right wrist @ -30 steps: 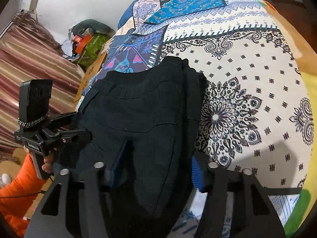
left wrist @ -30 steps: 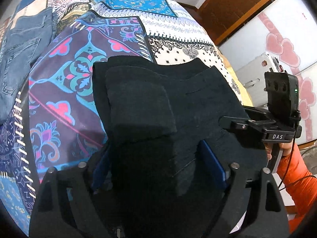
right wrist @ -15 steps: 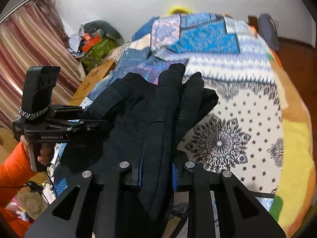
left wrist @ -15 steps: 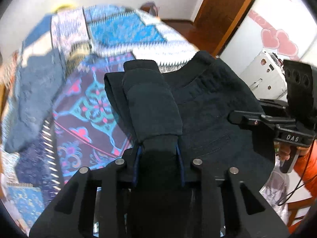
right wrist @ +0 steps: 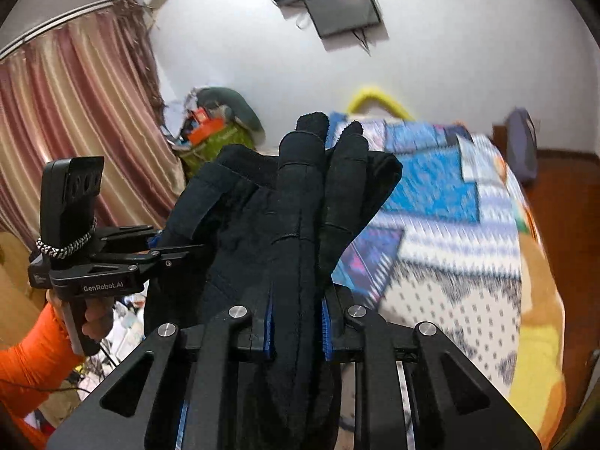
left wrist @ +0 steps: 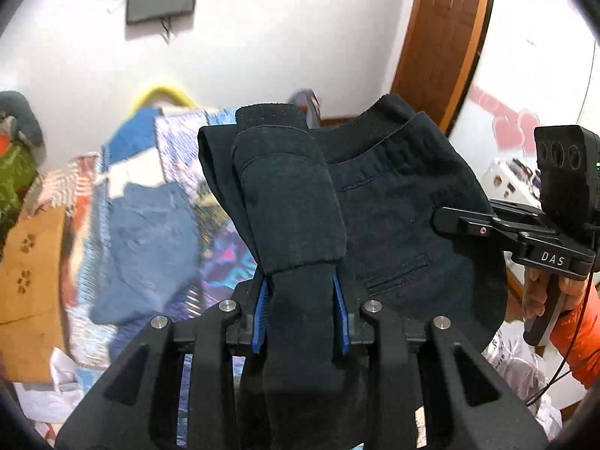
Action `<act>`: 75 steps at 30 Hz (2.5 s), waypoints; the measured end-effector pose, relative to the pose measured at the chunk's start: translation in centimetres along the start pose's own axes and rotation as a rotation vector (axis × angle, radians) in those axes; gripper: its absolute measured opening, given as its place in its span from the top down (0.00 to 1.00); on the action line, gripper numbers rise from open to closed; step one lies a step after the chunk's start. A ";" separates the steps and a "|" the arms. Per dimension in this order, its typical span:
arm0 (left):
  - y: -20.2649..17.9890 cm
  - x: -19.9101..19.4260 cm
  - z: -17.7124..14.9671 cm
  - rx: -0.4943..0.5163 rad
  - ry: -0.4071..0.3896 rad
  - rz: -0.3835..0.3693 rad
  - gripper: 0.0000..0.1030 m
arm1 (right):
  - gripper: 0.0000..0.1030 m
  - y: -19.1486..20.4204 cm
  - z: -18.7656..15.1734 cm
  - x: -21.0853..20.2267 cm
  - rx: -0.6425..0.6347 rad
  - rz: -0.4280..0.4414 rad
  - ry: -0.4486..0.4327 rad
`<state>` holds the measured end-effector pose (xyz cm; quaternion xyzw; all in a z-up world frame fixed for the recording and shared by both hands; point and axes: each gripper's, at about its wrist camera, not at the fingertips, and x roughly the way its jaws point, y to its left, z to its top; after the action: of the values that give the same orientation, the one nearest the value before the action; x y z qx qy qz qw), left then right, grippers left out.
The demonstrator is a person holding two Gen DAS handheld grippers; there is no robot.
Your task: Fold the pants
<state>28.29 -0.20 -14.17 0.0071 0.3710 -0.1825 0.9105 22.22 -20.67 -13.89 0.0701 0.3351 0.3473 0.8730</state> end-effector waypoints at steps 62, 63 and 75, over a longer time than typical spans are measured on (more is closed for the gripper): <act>26.4 6.0 -1.7 -0.272 0.040 0.351 0.54 | 0.64 4.0 7.1 24.9 -0.115 -0.079 0.180; 25.2 4.0 -1.5 -0.258 0.011 0.361 0.54 | 0.64 5.3 7.5 22.8 -0.135 -0.077 0.141; 10.2 -16.8 -2.1 -0.112 -0.394 0.403 0.54 | 0.64 18.3 6.9 4.0 -0.311 -0.012 -0.219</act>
<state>19.25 15.18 -5.56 -0.0052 0.1877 0.0250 0.9819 18.50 -3.63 -4.27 -0.0302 0.1810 0.3798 0.9067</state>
